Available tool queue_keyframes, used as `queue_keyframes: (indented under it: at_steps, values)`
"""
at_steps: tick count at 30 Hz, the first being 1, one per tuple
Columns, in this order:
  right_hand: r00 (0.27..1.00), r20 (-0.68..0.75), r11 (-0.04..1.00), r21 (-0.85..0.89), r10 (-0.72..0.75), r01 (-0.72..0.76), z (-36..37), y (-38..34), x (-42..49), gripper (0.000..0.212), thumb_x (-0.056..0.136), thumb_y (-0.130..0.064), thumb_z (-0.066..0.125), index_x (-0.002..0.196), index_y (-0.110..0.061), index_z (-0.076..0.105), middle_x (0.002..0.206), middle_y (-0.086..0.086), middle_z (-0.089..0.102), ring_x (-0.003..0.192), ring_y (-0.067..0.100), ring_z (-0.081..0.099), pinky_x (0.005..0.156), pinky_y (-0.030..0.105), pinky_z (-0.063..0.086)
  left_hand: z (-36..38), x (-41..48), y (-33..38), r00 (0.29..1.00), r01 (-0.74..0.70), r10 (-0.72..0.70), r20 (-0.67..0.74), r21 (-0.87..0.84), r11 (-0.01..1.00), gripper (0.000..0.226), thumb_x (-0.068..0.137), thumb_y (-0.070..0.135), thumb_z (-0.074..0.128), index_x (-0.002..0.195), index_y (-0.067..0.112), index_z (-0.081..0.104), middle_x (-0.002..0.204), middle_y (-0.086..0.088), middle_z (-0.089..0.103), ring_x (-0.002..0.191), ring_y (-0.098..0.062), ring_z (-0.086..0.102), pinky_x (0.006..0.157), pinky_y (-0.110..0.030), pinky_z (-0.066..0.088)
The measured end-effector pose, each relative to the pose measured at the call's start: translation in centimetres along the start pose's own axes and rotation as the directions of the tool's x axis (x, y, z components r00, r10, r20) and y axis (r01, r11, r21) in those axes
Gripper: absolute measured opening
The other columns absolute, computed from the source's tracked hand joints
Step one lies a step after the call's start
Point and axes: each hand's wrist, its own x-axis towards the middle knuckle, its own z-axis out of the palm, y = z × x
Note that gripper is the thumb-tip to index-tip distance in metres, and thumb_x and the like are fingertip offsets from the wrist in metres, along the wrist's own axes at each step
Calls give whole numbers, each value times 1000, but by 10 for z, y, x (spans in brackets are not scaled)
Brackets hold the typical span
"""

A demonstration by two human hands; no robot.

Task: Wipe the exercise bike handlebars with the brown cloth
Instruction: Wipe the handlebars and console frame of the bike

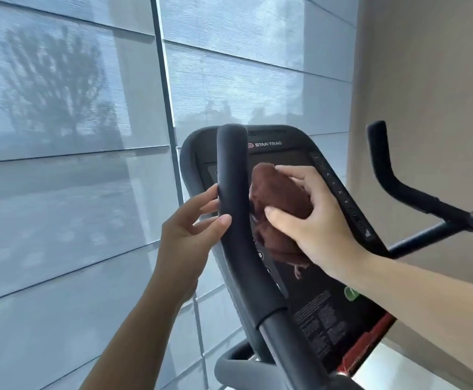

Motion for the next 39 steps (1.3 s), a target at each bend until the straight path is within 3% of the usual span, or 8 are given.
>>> queue_keyframes:
  at_steps: [2,5,14,19,21,24,30,39]
  values:
    - [995,-95,993,112,-10,21,6,-2,22,44,78,-4,66,104,-36,52,104,-6,61,100,9,60,90,24,46,2,-2,3,999,24,-23,-25,19,1000,44,81,0,63,102,39,67,100,2,65,80,-8,67,76,-26,56]
    - [997,-11,932,358,73,-64,17,0,39,37,82,-3,64,103,-32,54,94,-3,63,90,17,62,77,33,51,5,-7,6,998,41,-39,-39,51,998,44,84,0,59,104,38,67,97,4,67,78,-11,66,72,-30,57]
    - [955,270,895,387,121,-222,0,26,-11,39,67,-16,68,100,-35,61,77,-15,67,73,1,64,66,14,49,10,-7,9,997,61,-59,-45,52,997,40,78,4,59,108,29,65,89,7,71,78,-14,68,63,-27,55]
    - [997,-31,894,445,77,-56,6,7,45,42,78,-8,69,112,-30,56,106,-1,64,97,14,62,88,35,50,10,-9,10,996,68,-64,-57,79,995,37,79,9,60,106,33,67,94,8,72,84,-15,68,63,-27,54]
    - [998,-35,884,466,55,-33,18,1,57,46,80,-6,68,119,-25,53,109,0,62,100,14,61,93,39,49,9,-9,11,997,72,-68,-47,79,994,37,74,14,62,104,34,68,95,7,72,85,-15,69,64,-27,55]
    - [993,63,825,553,96,-115,23,8,54,49,81,-6,66,122,-29,53,103,-3,65,86,10,65,79,39,56,9,-7,13,997,76,-74,-39,79,994,37,73,14,62,104,32,68,92,7,72,83,-15,69,64,-28,55]
    - [960,233,811,524,156,-259,15,24,5,54,81,-4,65,122,-37,51,111,-1,66,96,10,65,75,22,53,13,-8,8,994,64,-57,-93,78,995,39,83,3,56,113,25,61,73,3,69,77,-14,67,65,-29,56]
    - [869,391,852,298,303,-431,-8,7,-33,51,77,-9,69,113,-44,57,110,0,64,94,16,66,71,28,57,15,-9,5,995,22,-10,-97,120,993,41,88,2,55,119,29,55,69,15,67,79,-7,65,73,-34,57]
